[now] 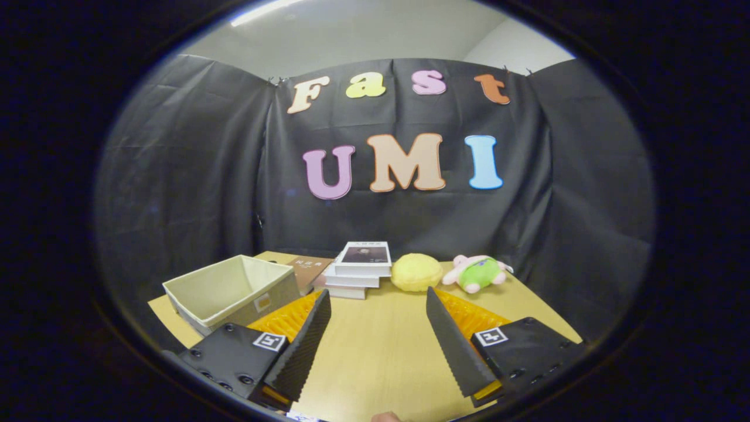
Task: Open the storage box then place both shoes into the box .Put the left shoe in first, then the right shoe, with the right side of both shoes facing outward in a uniform manner.
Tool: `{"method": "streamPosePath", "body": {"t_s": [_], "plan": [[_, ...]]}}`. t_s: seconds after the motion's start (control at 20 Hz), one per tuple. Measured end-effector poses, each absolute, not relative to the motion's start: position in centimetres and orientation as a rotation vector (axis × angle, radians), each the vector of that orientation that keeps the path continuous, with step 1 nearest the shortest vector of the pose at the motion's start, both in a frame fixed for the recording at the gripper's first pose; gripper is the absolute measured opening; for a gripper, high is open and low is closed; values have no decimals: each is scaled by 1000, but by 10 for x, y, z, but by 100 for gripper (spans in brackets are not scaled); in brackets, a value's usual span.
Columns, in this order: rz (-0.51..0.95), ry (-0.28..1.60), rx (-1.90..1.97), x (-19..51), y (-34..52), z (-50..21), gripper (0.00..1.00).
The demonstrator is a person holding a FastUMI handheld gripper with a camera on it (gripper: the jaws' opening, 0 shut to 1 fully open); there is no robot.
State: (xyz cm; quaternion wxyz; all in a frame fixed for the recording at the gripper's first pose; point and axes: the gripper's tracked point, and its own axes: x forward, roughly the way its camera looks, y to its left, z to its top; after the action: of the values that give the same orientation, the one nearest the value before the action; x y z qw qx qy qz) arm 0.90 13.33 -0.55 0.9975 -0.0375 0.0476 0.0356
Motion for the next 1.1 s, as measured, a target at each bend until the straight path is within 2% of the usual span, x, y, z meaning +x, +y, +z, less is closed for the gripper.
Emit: {"method": "streamPosePath", "body": {"t_s": [1.1], "plan": [[70,29,-90,-5,102,3,100]]}}
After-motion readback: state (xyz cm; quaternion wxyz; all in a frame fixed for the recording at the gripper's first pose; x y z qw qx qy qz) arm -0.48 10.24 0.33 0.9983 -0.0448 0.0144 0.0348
